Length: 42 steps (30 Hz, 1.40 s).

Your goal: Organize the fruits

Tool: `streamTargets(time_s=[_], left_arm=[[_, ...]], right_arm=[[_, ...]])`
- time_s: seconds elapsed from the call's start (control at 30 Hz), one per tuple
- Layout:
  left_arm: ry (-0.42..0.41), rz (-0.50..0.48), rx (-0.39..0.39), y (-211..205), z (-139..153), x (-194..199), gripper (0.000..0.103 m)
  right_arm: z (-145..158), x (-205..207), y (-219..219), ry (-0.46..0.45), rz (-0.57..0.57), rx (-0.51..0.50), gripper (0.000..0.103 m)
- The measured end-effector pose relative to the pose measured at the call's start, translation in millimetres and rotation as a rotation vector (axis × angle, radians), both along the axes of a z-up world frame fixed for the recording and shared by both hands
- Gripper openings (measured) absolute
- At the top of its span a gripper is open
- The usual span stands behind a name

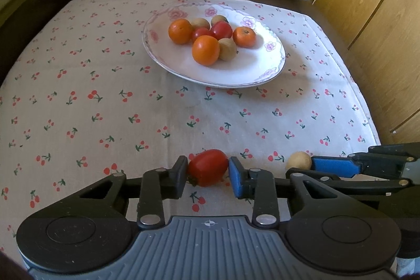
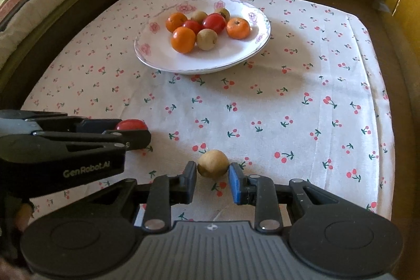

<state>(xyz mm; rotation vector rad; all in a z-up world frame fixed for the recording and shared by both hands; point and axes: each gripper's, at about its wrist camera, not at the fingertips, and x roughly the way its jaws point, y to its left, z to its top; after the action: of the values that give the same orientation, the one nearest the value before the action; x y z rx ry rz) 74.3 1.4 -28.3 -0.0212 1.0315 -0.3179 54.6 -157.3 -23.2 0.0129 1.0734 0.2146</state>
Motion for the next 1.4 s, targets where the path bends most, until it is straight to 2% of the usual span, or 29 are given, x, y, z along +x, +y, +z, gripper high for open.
streamTargets(time_s=[0.73, 1.4], left_arm=[[-0.001, 0.012, -0.027, 5, 7, -8, 0.042], [-0.049, 0.003, -0.062, -1, 24, 1, 0.040]], right_arm=[[8, -5, -5, -0.029, -0.011, 0.031, 0.028], [17, 12, -9, -0.056, -0.038, 0.055, 0.028]])
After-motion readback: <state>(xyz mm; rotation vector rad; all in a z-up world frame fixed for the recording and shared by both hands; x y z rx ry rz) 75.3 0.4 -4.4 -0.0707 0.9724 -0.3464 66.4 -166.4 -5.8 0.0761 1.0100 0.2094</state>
